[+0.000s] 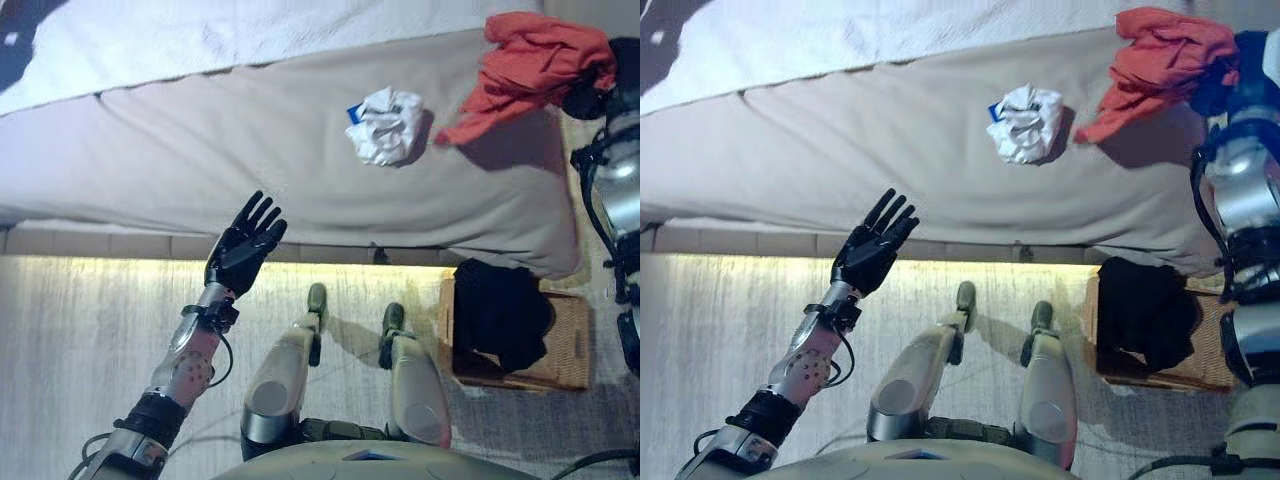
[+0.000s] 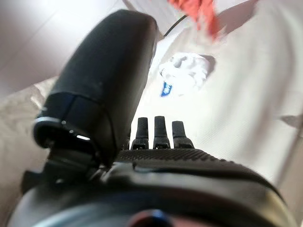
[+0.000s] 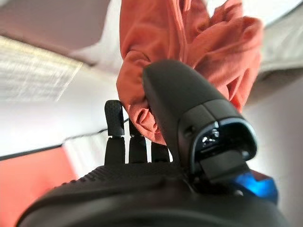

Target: Pick up the clothes from the bed and place them into the basket

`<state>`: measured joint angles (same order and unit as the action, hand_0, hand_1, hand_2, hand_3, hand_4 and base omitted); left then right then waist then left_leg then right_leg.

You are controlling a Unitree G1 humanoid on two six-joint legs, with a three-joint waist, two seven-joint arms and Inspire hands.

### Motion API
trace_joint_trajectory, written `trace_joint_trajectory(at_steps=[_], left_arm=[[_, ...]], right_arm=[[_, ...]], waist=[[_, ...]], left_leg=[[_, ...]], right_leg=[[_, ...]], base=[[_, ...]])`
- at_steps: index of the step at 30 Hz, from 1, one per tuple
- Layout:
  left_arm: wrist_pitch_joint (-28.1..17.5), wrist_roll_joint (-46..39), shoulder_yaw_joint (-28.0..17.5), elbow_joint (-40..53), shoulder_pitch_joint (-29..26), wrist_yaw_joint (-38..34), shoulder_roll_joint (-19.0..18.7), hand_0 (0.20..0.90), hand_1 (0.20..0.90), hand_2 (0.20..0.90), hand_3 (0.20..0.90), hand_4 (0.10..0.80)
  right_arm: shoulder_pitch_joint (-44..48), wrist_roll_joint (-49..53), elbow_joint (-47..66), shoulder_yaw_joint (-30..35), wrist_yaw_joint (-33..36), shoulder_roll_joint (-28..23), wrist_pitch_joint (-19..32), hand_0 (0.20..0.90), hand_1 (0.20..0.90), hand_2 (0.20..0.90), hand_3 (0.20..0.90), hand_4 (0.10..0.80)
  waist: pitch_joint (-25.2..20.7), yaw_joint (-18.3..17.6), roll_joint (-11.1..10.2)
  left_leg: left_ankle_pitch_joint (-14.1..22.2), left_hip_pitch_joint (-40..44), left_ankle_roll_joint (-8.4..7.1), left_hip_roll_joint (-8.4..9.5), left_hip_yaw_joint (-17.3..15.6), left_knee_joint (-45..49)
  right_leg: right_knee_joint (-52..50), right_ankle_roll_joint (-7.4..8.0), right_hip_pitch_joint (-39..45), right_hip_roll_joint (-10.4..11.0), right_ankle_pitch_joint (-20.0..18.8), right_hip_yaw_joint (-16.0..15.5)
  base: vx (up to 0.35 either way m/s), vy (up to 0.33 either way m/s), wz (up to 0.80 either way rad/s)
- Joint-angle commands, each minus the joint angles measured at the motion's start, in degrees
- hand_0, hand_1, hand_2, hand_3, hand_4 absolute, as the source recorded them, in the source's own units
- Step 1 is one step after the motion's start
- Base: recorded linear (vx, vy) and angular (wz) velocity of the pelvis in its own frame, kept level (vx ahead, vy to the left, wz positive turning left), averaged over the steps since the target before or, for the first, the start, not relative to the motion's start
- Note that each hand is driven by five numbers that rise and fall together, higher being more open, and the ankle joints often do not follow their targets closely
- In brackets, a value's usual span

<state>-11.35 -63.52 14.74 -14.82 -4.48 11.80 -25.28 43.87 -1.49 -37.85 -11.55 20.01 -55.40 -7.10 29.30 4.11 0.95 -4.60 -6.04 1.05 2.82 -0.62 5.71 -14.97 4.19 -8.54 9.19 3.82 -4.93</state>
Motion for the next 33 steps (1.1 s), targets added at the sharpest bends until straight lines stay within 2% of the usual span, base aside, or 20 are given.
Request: trace_joint_trajectory(at_steps=[1,10,14,24,29,33], left_arm=[[-0.25,3.61,-0.27,0.08,1.63,1.94,1.24,0.9,0.9,0.9,0.9,0.8],[2.29,7.95,-0.26,-4.36,0.75,4.4,3.9,0.9,0.9,0.9,0.9,0.8],[2.56,7.71,-0.33,-8.37,-0.8,5.97,6.32,0.9,0.9,0.9,0.9,0.8],[4.33,11.89,-0.6,-11.88,-3.01,5.47,8.59,0.9,0.9,0.9,0.9,0.8],[5.04,12.08,0.09,-12.99,-4.28,4.7,9.28,0.9,0.9,0.9,0.9,0.8],[5.27,12.31,0.75,-12.97,-4.1,5.02,9.39,0.9,0.9,0.9,0.9,0.8]], right_arm=[[-3.82,-4.81,4.53,1.73,3.42,-5.77,5.63,0.3,0.3,0.3,0.2,0.1],[-17.01,-6.08,11.46,10.83,2.28,-3.24,4.8,0.3,0.3,0.3,0.2,0.1],[-21.04,-6.92,13.14,13.53,-0.74,-1.29,4.58,0.3,0.3,0.3,0.2,0.1],[-28.27,-2.75,11.25,14.6,-11.75,2.85,4.19,0.3,0.3,0.3,0.2,0.1],[-28.4,-3.72,7.1,12.47,-14.74,4.4,1.84,0.3,0.3,0.3,0.2,0.1],[-27.51,-5.97,3.91,10.81,-13.77,4.81,1.88,0.3,0.3,0.3,0.2,0.1]], waist=[[-13.88,-3.27,-2.84],[-18.46,-7.6,-3.62],[-19.86,-10.13,-3.62],[-21.16,-14.63,-4.0],[-20.91,-16.16,-3.62],[-20.55,-16.51,-3.16]], left_leg=[[10.54,2.75,-1.42,-3.7,-1.11,3.9],[8.67,8.7,-1.79,-5.59,-4.4,-4.96],[8.63,10.7,-1.84,-5.94,-6.68,-7.24],[10.74,14.02,-1.67,-6.66,-10.88,-6.72],[11.83,14.7,-1.72,-6.86,-13.22,-5.48],[12.08,15.1,-1.78,-7.06,-14.27,-5.21]], right_leg=[[7.06,-1.0,4.69,-2.72,-1.78,1.81],[14.36,1.16,7.1,-3.61,-6.24,6.62],[16.46,1.73,7.3,-4.37,-7.64,8.6],[16.72,1.57,7.44,-6.04,-8.01,13.32],[16.45,1.71,7.11,-6.31,-8.07,14.42],[16.23,1.79,6.94,-6.35,-8.18,14.76]], base=[[0.048,0.011,-0.22],[-0.017,0.014,-0.3],[-0.056,0.037,-0.33],[0.005,0.01,-0.32],[-0.007,-0.008,-0.25],[-0.004,-0.019,-0.15]])
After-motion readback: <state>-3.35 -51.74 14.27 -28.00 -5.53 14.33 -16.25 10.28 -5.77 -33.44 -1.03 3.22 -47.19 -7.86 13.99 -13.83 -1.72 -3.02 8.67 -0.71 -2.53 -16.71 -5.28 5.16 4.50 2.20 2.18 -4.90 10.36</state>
